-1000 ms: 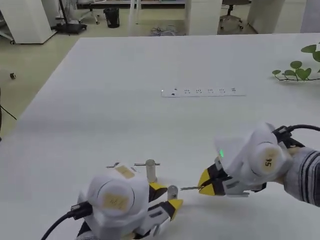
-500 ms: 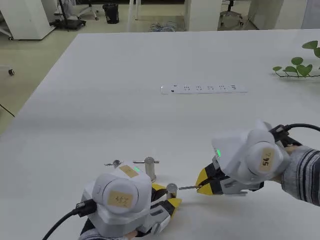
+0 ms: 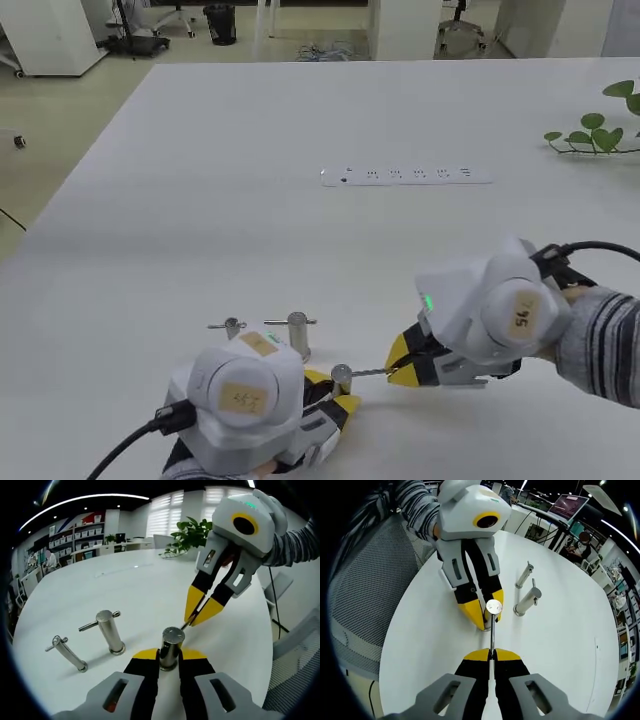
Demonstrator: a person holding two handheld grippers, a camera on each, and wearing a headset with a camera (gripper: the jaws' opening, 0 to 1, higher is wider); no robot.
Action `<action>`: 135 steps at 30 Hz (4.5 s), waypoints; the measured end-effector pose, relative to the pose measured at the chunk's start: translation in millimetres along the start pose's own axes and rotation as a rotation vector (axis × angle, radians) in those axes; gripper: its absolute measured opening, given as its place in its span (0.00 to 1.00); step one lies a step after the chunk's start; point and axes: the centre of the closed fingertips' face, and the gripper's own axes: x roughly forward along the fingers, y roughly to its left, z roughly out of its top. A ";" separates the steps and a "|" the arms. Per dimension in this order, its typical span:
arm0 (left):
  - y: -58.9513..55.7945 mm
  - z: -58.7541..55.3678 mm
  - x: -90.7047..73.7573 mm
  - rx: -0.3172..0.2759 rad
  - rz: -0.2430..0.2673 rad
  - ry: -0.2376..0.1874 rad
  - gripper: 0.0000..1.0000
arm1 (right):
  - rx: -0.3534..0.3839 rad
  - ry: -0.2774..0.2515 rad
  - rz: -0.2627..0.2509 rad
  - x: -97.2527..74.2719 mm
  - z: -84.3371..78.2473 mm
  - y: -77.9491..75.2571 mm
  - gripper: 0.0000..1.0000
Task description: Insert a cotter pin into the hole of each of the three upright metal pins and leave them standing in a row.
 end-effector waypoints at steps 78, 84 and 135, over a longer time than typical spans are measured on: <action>1.7 -8.0 8.3 -0.022 0.113 -0.005 0.10 | 0.226 -0.012 -0.104 -6.0 24.1 0.2 0.00; 1.8 -8.1 7.9 -0.032 0.120 -0.007 0.10 | 0.226 -0.020 -0.108 -3.6 27.4 -0.2 0.00; -4.3 -3.0 -38.0 -0.021 0.055 -0.039 0.62 | 0.601 -0.214 -0.129 -3.7 48.9 -8.5 0.24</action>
